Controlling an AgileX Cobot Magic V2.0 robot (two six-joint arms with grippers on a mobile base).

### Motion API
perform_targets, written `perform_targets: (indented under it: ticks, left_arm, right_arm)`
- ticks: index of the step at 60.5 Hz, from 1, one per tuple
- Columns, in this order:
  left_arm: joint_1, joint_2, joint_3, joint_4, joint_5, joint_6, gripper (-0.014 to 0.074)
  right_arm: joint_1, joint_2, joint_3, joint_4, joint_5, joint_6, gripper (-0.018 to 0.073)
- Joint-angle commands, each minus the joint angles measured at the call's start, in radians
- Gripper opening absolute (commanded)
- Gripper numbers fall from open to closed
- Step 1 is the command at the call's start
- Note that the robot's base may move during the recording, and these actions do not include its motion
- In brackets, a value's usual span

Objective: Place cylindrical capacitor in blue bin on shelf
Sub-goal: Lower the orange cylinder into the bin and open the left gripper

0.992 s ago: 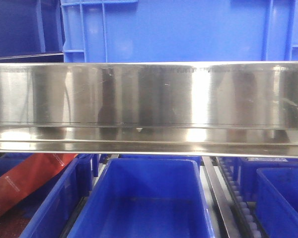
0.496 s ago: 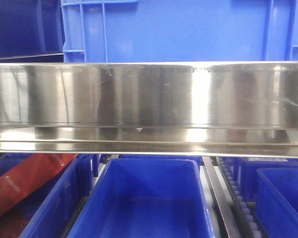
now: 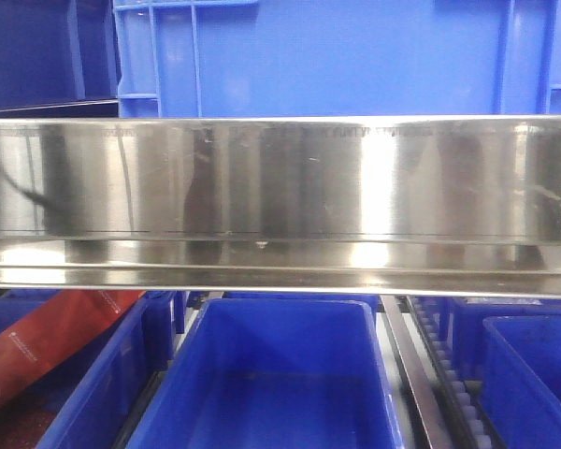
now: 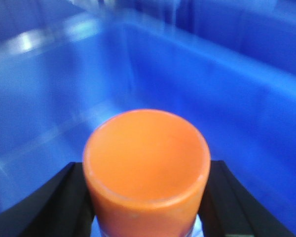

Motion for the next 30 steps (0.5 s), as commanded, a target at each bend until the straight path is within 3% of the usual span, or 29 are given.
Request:
perform_targets:
  ticks: [1, 15, 30]
  left_arm:
    - [-0.003, 0.014, -0.016, -0.004, -0.010, 0.001, 0.0125]
    - [-0.003, 0.023, -0.016, -0.004, -0.019, 0.001, 0.0600]
    - [-0.001, -0.029, -0.036, 0.012, 0.056, 0.001, 0.0570]
  right_arm:
    - [0.004, 0.000, -0.001, 0.000, -0.031, -0.003, -0.0099]
    - [0.004, 0.000, -0.001, 0.000, -0.031, -0.003, -0.0099]
    - [0.004, 0.000, -0.001, 0.000, -0.031, -0.003, -0.0099]
